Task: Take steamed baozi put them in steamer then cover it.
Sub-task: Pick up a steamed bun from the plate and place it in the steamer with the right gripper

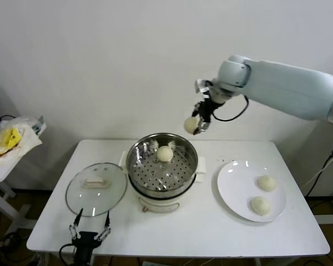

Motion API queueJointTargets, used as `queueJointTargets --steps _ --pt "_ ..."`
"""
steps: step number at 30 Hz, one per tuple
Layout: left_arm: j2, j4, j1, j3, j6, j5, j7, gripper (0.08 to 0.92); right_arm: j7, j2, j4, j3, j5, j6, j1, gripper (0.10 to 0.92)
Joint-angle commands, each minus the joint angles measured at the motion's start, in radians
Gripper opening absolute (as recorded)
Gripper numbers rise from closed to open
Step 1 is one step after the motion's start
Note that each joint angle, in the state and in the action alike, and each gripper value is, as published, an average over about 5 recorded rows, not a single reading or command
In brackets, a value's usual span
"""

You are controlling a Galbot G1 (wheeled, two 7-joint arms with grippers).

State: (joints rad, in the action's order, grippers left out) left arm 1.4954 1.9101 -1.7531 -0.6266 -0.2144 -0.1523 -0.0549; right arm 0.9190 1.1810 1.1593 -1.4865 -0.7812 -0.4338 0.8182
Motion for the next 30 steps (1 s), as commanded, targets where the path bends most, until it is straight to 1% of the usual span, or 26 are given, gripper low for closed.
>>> queueJointTargets --steps 1,10,18,27,30 --pt "0.002 -0.004 -0.012 0.001 -0.012 0.004 -0.001 0.823 -0.113 0.217 0.014 -0.01 -0.101 -0.1 -0.046 0.71" --pt "0.002 -0.004 -0.009 -0.008 -0.008 0.011 -0.001 0.823 -0.135 0.264 0.007 -0.046 -0.081 -0.116 -0.15 0.712" --pt "-0.003 -0.008 0.002 -0.013 -0.003 0.018 -0.001 0.823 -0.126 0.288 -0.039 -0.06 -0.06 -0.105 -0.244 0.712" --pt "-0.009 -0.019 0.008 -0.022 -0.003 0.03 -0.002 0.823 -0.111 0.291 -0.059 -0.068 -0.031 -0.097 -0.25 0.713" --pt "-0.008 -0.022 0.009 -0.022 -0.005 0.03 -0.002 0.823 -0.115 0.294 -0.07 -0.061 -0.023 -0.099 -0.256 0.734"
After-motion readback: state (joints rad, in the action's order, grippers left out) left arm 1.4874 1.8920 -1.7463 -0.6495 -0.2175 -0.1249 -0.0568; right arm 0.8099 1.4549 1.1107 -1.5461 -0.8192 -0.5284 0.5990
